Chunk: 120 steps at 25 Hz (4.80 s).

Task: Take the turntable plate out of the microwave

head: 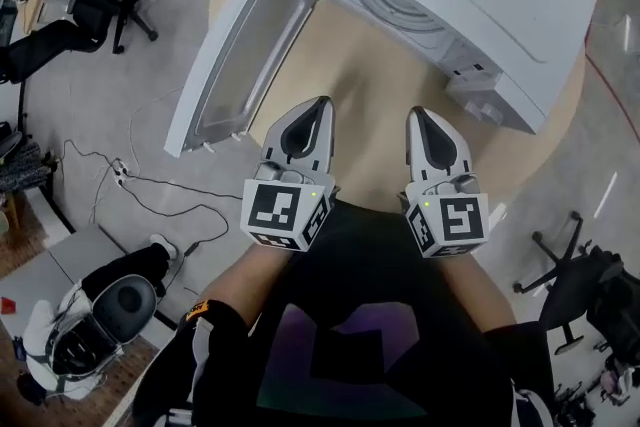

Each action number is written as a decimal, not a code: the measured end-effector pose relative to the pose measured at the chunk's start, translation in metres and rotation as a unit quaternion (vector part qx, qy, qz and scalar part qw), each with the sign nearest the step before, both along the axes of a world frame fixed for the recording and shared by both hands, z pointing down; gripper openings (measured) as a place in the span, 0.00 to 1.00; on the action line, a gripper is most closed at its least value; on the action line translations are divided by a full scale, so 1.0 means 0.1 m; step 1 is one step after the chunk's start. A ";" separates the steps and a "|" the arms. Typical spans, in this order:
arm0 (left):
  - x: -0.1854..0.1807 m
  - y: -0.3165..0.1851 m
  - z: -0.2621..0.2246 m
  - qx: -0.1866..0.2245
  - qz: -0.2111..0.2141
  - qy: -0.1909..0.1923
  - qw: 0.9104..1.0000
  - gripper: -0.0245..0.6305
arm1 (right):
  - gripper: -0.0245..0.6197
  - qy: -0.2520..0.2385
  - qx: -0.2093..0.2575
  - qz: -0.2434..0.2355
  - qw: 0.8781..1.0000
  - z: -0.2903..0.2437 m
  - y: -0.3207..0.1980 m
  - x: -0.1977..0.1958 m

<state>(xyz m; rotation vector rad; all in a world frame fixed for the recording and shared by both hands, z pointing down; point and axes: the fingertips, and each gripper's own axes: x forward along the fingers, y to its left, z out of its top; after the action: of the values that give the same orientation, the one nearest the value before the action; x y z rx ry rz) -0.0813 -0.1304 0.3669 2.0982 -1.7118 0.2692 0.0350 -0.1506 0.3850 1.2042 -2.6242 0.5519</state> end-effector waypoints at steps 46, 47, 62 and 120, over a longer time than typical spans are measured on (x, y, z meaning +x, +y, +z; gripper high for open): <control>-0.07 -1.65 1.13 -0.203 0.021 0.385 0.900 0.20 | 0.06 0.010 -0.096 0.125 0.987 0.41 -0.68 -0.46; -0.06 -1.67 1.15 -0.205 0.019 0.385 0.900 0.20 | 0.06 0.010 -0.099 0.125 0.987 0.42 -0.69 -0.45; 0.04 -1.88 1.29 -0.220 -0.002 0.426 0.878 0.20 | 0.06 0.002 -0.123 0.118 0.985 0.63 -0.72 -0.42; 0.11 -1.92 1.27 -0.238 -0.031 0.429 0.871 0.15 | 0.18 -0.311 -0.239 0.210 0.896 1.09 -1.59 -0.52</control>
<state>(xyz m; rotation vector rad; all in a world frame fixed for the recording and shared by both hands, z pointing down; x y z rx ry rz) -0.0704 -0.3226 0.4939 1.4424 -1.0223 -0.2271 -0.0173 -0.3093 0.4941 1.6092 -2.3861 1.8055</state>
